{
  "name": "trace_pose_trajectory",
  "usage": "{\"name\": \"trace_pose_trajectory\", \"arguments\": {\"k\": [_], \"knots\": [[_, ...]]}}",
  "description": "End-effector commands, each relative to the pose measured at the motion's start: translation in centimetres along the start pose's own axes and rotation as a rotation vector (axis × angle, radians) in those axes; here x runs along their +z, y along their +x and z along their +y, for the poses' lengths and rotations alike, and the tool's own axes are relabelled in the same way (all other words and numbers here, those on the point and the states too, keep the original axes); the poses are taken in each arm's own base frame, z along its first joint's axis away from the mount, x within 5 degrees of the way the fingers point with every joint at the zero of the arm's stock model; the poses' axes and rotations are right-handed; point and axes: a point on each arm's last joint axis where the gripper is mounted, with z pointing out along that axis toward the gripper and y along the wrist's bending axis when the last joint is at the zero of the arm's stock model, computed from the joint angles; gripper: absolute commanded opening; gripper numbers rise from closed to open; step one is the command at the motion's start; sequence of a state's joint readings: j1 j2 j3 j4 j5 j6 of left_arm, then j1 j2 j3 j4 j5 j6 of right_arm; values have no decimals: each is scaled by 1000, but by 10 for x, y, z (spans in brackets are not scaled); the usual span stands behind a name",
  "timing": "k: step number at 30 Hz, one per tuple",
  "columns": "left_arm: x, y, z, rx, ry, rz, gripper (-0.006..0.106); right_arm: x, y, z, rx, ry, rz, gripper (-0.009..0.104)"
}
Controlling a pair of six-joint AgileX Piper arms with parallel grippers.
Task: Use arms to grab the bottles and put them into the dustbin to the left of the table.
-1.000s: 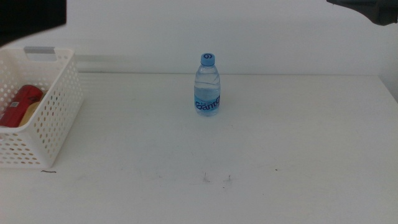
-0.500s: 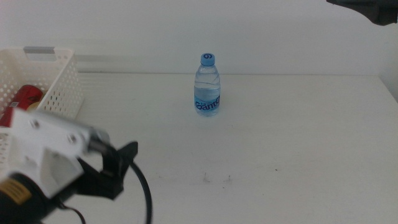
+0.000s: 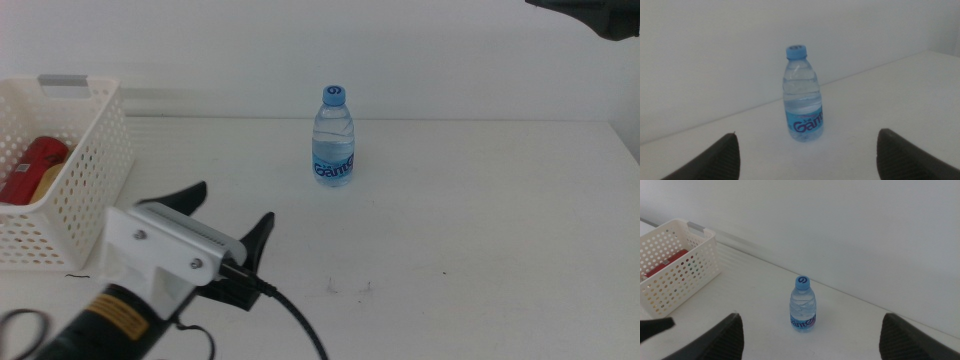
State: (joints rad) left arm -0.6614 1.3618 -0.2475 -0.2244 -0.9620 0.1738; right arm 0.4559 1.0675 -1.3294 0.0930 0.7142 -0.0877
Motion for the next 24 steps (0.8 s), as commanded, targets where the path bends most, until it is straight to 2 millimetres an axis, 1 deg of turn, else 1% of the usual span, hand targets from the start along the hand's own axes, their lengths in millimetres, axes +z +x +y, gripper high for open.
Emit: {"name": "trace_pose_trajectory", "arguments": {"k": [1,5,7,9,11,13,16,18,21,24], "knots": [[7,9,-3,-52,4,-55,94,-2,-1,-1,-9,7,-13,92],[20,29,-6,-100,-1,-13,94,-2,-1,-1,-1,7,-13,92],[30,34,-4,-123,-3,1,94,-2,-1,-1,-1,7,-13,92],[48,33,-3,-137,38,-6,94,-2,-1,-1,-1,7,-13,92],[70,34,1,-142,101,23,94,-2,-1,-1,-1,7,-13,92],[88,36,6,-118,160,50,94,-2,-1,-1,-1,7,-13,92],[111,35,14,-77,215,25,94,-2,-1,-1,-1,7,-13,92],[125,36,17,-72,214,21,94,-2,-1,-1,-1,7,-13,92],[148,42,22,-91,162,43,94,-2,-1,-1,-1,7,-13,92],[168,55,25,-122,140,64,94,-2,-1,-1,-1,7,-13,92]]}}
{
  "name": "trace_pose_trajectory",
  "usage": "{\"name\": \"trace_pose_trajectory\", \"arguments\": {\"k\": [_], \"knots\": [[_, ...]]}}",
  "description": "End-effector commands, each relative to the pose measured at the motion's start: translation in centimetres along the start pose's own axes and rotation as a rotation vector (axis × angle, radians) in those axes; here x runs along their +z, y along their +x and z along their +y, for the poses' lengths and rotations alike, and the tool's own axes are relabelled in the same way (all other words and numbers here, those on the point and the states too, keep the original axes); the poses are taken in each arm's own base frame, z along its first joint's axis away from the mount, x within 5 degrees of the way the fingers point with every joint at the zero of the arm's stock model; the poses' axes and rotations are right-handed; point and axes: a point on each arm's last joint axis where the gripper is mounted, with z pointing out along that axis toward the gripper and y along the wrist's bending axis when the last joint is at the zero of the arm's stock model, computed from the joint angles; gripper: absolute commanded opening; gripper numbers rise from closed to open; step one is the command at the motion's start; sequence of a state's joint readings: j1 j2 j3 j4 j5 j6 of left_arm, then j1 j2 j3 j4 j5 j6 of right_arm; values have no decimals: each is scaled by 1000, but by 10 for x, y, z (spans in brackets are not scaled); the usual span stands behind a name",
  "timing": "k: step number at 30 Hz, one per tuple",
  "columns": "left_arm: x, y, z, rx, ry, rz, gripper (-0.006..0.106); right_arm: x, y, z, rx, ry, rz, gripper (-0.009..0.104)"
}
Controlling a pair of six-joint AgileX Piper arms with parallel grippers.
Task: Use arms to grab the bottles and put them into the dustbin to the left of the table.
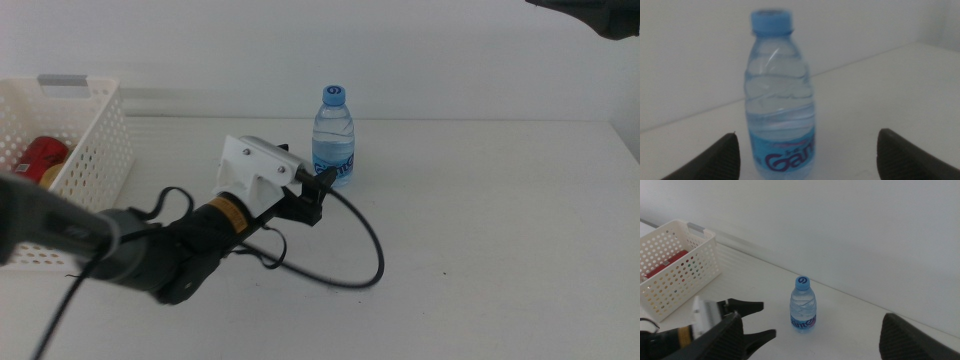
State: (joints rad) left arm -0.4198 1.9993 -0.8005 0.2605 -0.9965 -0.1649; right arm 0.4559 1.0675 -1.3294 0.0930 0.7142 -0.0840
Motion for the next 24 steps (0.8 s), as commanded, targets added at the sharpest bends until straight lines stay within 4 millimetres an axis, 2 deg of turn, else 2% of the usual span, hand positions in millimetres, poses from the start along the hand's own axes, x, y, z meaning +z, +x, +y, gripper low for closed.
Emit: {"name": "trace_pose_trajectory", "arguments": {"k": [1,11,24], "knots": [[15,8,7,-43,-34,10,94,-2,-1,-1,-5,7,-13,92],[68,34,20,-59,-40,20,94,-2,-1,-1,-5,7,-13,92],[117,42,31,-72,-52,0,94,-2,-1,-1,-5,7,-13,92]]}}
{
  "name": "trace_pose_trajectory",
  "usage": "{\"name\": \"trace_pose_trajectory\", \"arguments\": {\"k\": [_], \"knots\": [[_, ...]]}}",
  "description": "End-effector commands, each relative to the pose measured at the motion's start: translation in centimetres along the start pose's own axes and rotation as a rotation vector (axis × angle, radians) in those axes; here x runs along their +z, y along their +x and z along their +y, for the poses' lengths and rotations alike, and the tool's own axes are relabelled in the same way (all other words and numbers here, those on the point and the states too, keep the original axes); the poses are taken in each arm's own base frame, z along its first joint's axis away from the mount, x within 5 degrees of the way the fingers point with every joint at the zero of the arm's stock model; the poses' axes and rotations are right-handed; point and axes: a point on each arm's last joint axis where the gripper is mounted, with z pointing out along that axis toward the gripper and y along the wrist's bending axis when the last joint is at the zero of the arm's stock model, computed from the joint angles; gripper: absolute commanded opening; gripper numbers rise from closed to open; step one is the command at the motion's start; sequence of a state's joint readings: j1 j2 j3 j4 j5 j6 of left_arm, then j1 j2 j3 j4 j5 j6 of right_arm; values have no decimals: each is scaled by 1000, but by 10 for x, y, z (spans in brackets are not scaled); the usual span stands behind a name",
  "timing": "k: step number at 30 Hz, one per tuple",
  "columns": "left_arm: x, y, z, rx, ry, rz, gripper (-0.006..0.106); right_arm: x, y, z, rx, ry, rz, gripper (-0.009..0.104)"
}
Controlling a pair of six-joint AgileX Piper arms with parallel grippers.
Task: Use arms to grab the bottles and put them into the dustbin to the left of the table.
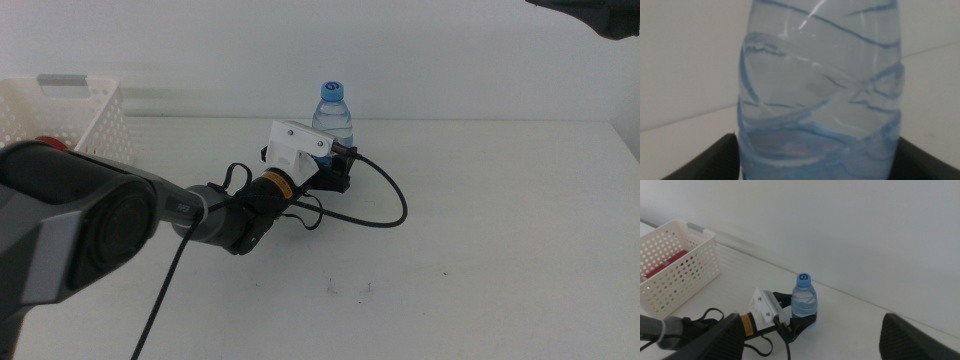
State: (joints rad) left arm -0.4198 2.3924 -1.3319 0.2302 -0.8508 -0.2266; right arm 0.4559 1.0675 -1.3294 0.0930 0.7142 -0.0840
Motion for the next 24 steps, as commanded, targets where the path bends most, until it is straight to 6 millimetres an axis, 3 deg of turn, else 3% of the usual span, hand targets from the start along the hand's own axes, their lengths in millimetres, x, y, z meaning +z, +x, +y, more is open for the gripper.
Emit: {"name": "trace_pose_trajectory", "arguments": {"k": [1,10,13,15,21,24], "knots": [[7,1,2,-16,-4,-7,94,-2,-1,-1,-5,7,-13,92],[24,-2,4,-7,-7,-19,89,-2,-1,-1,-5,7,-13,92],[25,-5,5,-4,-9,-27,71,-2,-1,-1,-5,7,-13,92],[24,-16,4,-23,-9,-33,49,-2,-1,-1,-5,7,-13,92],[-1,-69,-1,-48,-62,146,2,-2,-1,-1,-5,7,-13,92],[-28,-94,-4,-45,-106,254,-2,-2,-1,-1,-5,7,-13,92]]}}
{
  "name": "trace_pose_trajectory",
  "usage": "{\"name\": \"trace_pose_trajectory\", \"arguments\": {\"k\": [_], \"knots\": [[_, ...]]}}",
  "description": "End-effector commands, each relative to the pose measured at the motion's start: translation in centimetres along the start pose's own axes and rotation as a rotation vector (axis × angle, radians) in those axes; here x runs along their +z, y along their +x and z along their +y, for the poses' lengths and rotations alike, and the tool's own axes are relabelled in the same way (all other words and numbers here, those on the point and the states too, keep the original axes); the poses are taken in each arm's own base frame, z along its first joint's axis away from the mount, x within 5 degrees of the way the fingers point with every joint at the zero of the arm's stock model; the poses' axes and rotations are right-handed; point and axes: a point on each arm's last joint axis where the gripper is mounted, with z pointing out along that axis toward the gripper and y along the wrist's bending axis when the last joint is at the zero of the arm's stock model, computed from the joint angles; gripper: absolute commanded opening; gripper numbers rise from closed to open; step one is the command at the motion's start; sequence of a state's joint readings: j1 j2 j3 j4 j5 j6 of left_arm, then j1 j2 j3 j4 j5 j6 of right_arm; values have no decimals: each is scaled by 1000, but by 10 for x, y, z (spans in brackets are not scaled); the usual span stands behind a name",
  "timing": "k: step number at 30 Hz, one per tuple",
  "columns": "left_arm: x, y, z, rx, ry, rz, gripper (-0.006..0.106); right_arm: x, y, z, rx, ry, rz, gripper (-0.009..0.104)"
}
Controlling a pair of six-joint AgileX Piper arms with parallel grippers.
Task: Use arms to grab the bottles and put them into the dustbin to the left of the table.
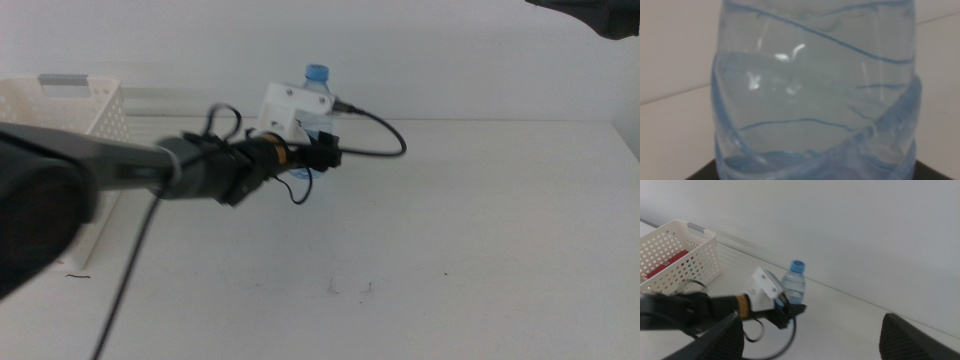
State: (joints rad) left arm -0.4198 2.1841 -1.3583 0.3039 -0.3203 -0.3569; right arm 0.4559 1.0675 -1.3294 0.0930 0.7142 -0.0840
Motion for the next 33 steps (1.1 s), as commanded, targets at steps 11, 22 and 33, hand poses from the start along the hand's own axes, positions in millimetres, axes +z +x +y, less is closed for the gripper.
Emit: {"name": "trace_pose_trajectory", "arguments": {"k": [11,22,33], "knots": [[-148,-98,-5,5,-212,188,-2,-2,-1,-1,-5,7,-13,92],[-263,-164,101,-104,-129,297,-2,-2,-1,-1,-4,7,-15,92],[-260,-123,214,-209,-354,577,-2,-2,-1,-1,-4,7,-15,92]]}}
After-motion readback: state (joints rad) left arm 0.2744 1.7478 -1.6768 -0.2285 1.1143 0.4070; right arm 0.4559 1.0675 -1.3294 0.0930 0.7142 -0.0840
